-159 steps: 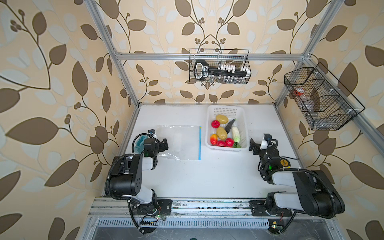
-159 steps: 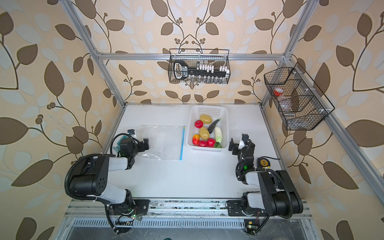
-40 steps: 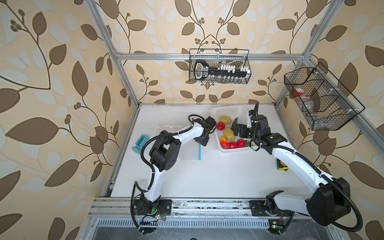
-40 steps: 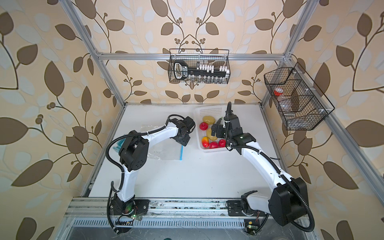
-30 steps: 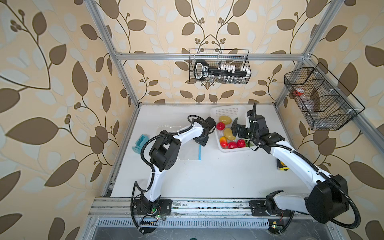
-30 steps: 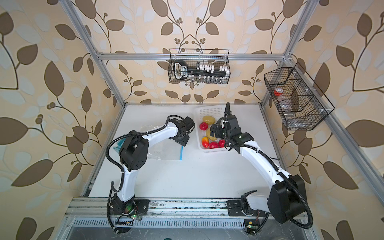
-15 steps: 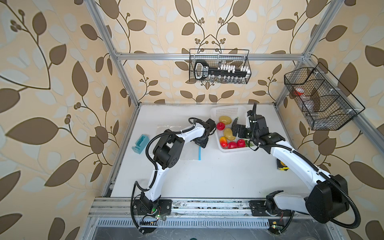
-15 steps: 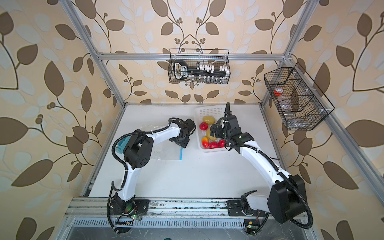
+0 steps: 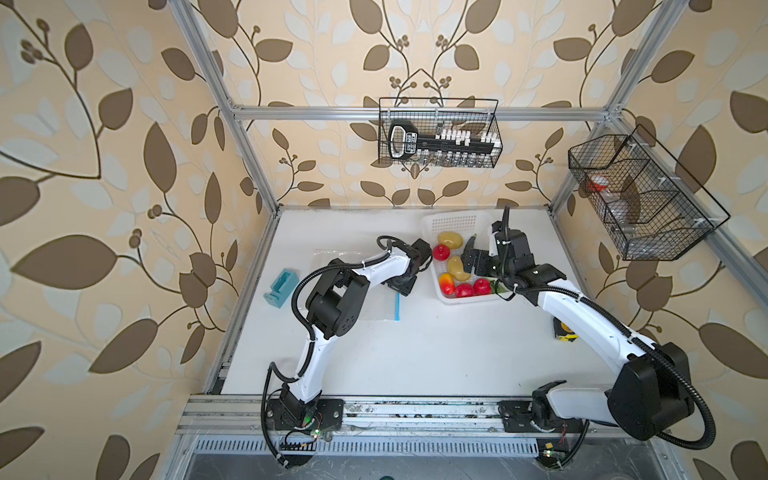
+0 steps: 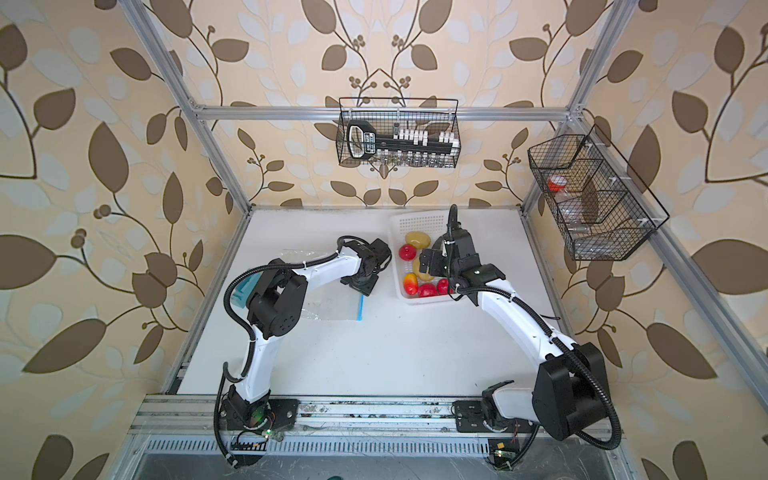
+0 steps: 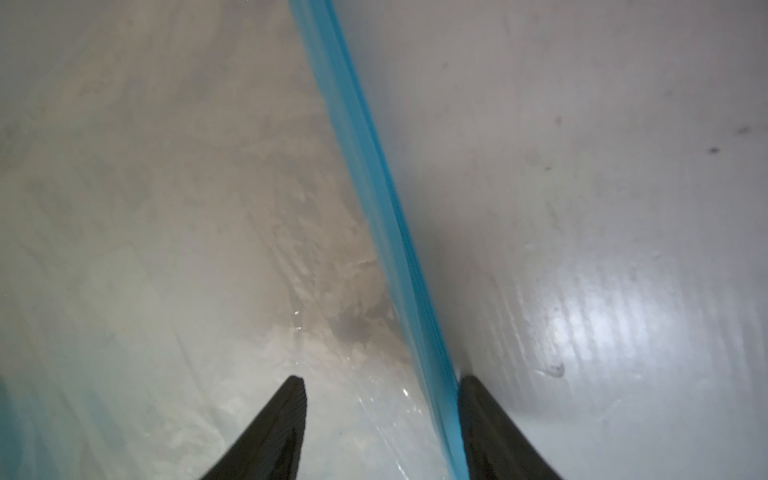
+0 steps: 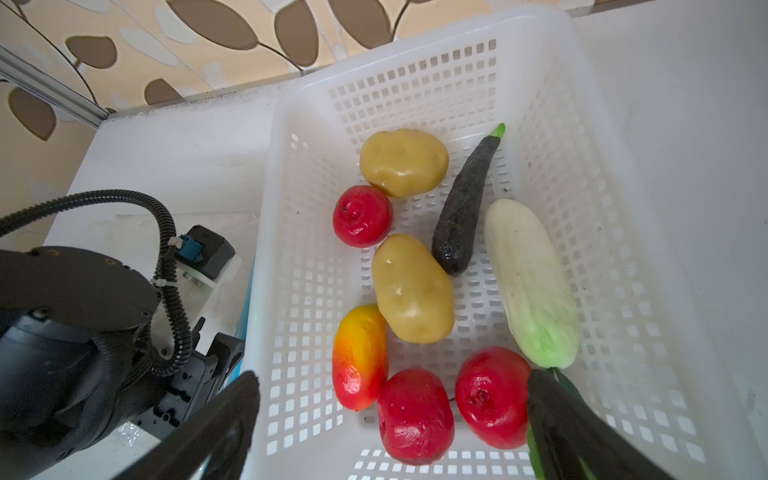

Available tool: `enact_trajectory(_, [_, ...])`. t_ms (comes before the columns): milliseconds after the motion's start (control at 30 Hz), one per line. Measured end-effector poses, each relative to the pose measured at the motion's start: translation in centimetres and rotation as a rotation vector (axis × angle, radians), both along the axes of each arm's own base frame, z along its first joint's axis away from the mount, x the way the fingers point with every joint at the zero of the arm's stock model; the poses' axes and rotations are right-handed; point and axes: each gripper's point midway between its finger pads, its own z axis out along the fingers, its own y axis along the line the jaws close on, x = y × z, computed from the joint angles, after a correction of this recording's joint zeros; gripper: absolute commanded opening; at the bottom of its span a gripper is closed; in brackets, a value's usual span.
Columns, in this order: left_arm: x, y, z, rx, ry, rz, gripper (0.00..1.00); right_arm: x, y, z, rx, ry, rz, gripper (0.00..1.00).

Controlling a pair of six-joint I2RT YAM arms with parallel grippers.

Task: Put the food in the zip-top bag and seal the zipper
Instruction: 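Lower the left gripper onto the zipper edge while the right hovers over the basket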

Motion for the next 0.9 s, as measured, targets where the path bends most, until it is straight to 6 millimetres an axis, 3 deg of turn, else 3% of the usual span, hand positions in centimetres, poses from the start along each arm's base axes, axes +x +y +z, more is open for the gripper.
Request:
enact_trajectory(100, [0.1, 0.1, -0.1, 0.001, -0.012, -0.001, 0.46, 0.0, 0.1, 0.1, 0.003, -0.003, 0.002, 1.0])
enact_trajectory(200, [0.2, 0.3, -0.1, 0.012, -0.023, 0.001, 0.46, 0.1, 0.1, 0.1, 0.003, -0.004, 0.002, 1.0])
enact_trajectory(500, [0.5, 0.7, 0.1, 0.029, -0.05, 0.005, 0.54, 0.1, 0.1, 0.1, 0.003, -0.004, 0.002, 1.0])
enact_trajectory(900, [0.0, 1.2, 0.4, 0.042, -0.045, 0.0, 0.54, 0.0, 0.2, -0.2, 0.008, -0.002, 0.007, 1.0])
